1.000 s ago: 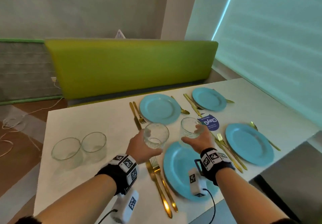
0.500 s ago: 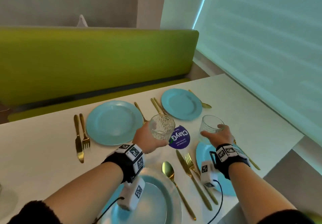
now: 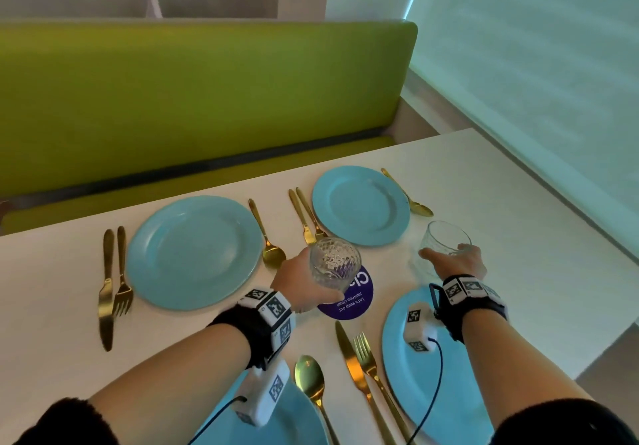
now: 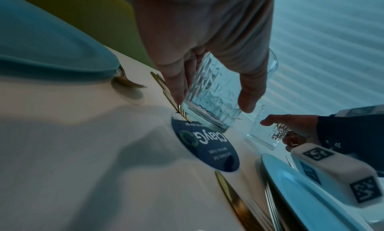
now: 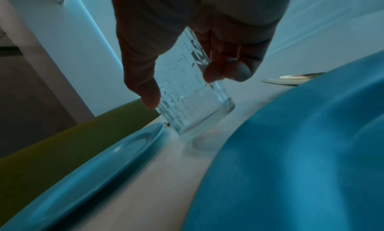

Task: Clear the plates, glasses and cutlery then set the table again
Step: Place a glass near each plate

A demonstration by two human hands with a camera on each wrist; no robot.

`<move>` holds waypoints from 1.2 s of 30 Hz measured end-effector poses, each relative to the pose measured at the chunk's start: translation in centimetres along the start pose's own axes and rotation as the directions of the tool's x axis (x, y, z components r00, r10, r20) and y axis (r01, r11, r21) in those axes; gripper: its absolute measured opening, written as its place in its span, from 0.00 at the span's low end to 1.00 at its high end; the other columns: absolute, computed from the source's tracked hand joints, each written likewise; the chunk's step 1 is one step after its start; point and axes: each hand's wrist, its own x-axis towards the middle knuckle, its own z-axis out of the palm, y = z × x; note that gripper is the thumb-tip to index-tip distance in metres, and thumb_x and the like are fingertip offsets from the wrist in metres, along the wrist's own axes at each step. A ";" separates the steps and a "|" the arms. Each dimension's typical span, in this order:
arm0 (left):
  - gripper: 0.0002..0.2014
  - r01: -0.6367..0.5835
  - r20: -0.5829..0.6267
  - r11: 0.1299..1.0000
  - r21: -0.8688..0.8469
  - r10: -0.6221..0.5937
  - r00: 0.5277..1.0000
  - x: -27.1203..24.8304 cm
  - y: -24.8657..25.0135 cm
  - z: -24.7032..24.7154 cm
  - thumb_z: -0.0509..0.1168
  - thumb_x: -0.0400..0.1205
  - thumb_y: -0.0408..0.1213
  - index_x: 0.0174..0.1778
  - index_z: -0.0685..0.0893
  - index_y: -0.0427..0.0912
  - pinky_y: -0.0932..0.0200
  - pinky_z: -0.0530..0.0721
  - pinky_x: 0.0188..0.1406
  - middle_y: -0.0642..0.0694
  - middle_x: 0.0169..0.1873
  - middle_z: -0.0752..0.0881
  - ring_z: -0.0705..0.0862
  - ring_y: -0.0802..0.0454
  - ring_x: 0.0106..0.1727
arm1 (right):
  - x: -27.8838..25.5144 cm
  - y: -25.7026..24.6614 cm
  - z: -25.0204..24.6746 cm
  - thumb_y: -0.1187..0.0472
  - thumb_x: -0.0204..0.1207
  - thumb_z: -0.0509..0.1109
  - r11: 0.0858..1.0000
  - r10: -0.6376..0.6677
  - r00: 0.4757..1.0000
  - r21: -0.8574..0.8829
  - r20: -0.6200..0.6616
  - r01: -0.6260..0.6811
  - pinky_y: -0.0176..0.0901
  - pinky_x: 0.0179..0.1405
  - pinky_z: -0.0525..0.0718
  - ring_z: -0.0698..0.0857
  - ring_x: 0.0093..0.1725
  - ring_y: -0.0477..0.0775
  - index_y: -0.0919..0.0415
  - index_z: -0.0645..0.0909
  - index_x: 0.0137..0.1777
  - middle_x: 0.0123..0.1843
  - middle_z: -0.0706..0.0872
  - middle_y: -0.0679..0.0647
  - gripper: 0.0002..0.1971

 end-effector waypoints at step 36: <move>0.61 0.010 0.152 1.000 0.001 -0.010 0.988 1.0 2.5 4.1 0.82 0.62 0.46 0.84 0.48 0.42 0.50 0.64 0.80 0.45 0.82 0.59 0.60 0.46 0.82 | 1.4 3.3 -0.7 0.53 0.57 0.85 0.998 0.015 1.000 0.066 0.019 -0.016 0.61 0.63 0.82 0.83 0.63 0.66 0.51 0.53 0.81 0.71 0.77 0.62 0.56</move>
